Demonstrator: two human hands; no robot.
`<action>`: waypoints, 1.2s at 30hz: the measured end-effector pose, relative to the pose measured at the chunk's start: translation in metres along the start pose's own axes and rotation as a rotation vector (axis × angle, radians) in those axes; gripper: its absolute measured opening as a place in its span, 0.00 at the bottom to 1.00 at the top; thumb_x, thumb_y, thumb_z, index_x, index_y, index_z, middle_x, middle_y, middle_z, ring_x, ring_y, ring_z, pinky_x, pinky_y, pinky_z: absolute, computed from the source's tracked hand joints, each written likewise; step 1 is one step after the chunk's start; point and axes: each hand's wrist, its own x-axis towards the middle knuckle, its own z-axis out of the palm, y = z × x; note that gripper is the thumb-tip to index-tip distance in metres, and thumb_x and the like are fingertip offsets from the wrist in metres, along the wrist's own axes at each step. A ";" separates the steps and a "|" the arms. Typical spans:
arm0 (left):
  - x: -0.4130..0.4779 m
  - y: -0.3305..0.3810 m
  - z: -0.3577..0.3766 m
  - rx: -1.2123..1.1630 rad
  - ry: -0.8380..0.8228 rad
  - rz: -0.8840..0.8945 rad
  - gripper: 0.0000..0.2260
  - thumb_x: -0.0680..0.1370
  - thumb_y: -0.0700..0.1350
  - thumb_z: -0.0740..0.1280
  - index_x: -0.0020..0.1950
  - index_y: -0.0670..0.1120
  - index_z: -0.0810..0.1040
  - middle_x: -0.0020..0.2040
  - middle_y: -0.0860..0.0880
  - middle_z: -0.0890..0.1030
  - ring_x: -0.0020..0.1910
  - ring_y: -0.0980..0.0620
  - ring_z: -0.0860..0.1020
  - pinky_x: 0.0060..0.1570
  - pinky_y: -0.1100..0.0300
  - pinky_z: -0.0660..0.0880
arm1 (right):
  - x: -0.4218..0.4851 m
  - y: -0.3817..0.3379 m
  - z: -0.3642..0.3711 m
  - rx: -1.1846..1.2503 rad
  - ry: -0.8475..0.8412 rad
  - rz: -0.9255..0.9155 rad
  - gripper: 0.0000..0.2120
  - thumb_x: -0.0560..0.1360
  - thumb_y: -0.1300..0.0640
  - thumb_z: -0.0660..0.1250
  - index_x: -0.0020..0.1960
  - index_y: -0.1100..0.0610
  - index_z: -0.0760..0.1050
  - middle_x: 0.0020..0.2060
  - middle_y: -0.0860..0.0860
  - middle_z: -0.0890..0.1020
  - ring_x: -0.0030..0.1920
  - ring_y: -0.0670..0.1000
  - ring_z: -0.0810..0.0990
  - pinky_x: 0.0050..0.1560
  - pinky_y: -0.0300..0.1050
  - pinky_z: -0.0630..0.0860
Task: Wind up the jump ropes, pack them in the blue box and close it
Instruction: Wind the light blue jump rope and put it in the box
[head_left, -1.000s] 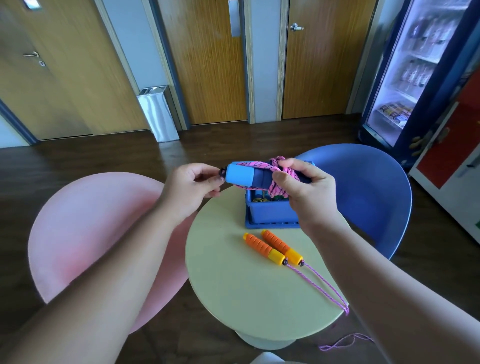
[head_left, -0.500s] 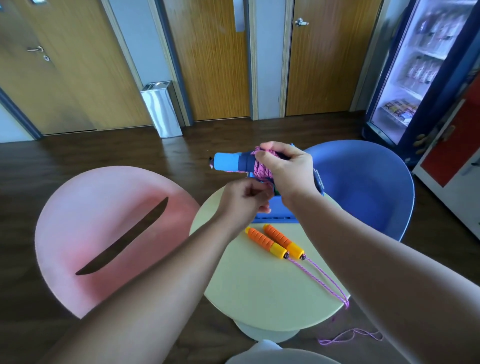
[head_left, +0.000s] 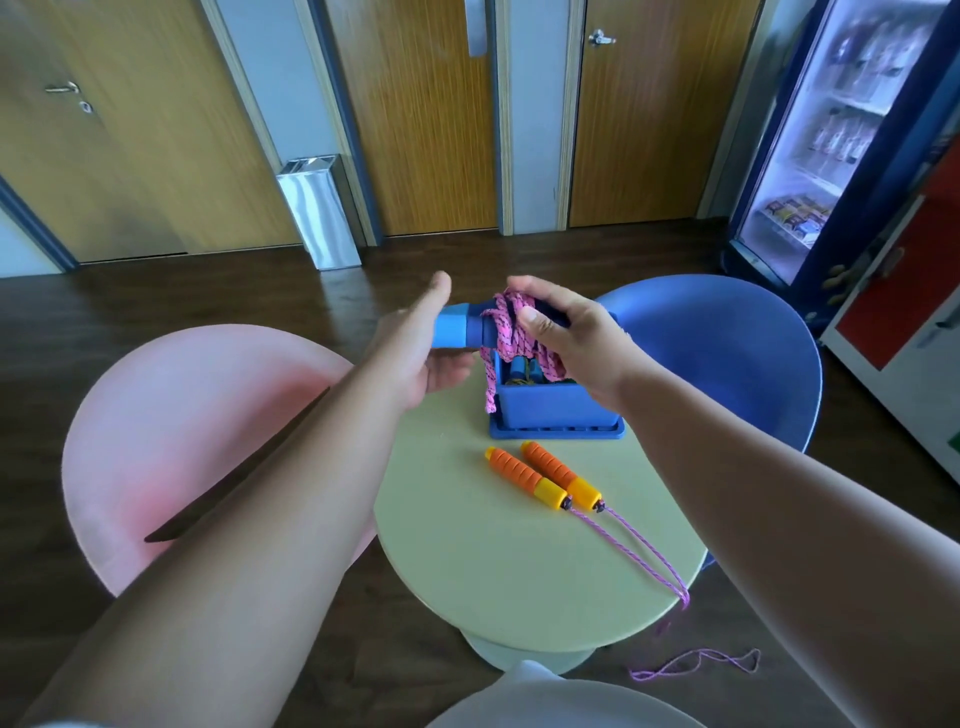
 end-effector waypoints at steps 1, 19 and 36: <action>0.001 0.000 0.003 0.025 0.032 0.029 0.18 0.78 0.61 0.71 0.56 0.47 0.78 0.41 0.45 0.82 0.29 0.52 0.79 0.27 0.60 0.78 | 0.000 0.000 -0.001 -0.040 -0.006 -0.034 0.17 0.83 0.54 0.65 0.70 0.44 0.74 0.55 0.46 0.83 0.53 0.46 0.83 0.56 0.46 0.80; -0.005 -0.012 0.014 0.165 0.063 0.453 0.09 0.83 0.52 0.67 0.61 0.52 0.76 0.49 0.47 0.79 0.28 0.52 0.80 0.34 0.49 0.84 | 0.014 0.001 -0.008 0.247 0.153 0.276 0.13 0.81 0.52 0.68 0.61 0.55 0.69 0.30 0.54 0.71 0.25 0.48 0.59 0.26 0.40 0.56; 0.006 -0.010 0.010 -0.256 0.147 0.170 0.05 0.84 0.49 0.66 0.57 0.50 0.80 0.49 0.42 0.78 0.27 0.53 0.72 0.27 0.63 0.76 | -0.008 0.038 0.025 0.377 0.073 0.521 0.04 0.82 0.55 0.60 0.51 0.53 0.73 0.53 0.56 0.85 0.56 0.58 0.83 0.61 0.59 0.77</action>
